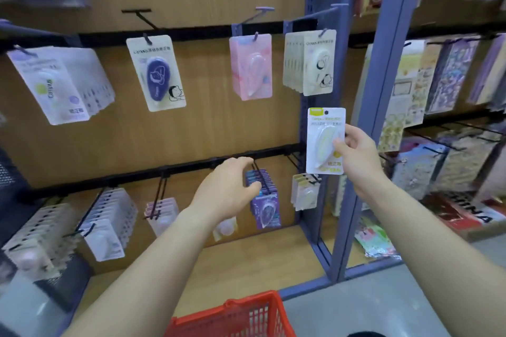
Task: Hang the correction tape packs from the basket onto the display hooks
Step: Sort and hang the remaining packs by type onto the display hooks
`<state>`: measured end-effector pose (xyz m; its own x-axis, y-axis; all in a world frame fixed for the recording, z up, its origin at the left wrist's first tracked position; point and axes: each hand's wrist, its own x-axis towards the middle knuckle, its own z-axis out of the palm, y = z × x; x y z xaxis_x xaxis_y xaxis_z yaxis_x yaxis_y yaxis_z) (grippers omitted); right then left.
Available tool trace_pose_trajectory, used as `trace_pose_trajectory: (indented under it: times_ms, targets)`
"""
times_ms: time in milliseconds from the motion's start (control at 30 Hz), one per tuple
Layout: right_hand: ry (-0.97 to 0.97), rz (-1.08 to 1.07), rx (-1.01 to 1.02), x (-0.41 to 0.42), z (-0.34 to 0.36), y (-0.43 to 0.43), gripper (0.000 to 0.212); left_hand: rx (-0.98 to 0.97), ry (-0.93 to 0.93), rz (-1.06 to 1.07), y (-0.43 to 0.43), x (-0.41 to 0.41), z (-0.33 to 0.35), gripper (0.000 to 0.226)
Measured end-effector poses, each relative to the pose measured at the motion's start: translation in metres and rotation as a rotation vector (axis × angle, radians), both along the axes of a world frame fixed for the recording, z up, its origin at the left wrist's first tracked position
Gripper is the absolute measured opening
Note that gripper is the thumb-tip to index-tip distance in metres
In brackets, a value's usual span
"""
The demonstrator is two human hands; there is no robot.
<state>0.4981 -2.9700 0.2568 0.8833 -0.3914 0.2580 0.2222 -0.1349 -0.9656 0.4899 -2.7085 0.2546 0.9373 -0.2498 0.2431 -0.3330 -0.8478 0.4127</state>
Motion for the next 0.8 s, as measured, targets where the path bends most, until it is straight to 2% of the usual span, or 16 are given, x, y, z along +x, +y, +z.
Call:
trace_pose_trajectory:
  times_ms: [133, 433, 567, 800]
  targets:
    - [0.114, -0.013, 0.034, -0.001, -0.057, -0.01, 0.03, 0.085, 0.081, -0.015, -0.012, 0.002, -0.051, 0.062]
    - [0.395, 0.164, 0.024, 0.009, -0.163, -0.024, 0.03, 0.171, 0.208, -0.085, -0.042, 0.018, -0.123, 0.058]
    - [0.391, 0.097, 0.098, 0.029, -0.182, -0.024, 0.029, 0.175, 0.212, -0.097, -0.055, 0.034, -0.143, 0.065]
    - [0.299, 0.052, 0.134, 0.049, -0.208, -0.029, 0.03, 0.152, 0.195, -0.095, -0.061, 0.053, -0.165, 0.064]
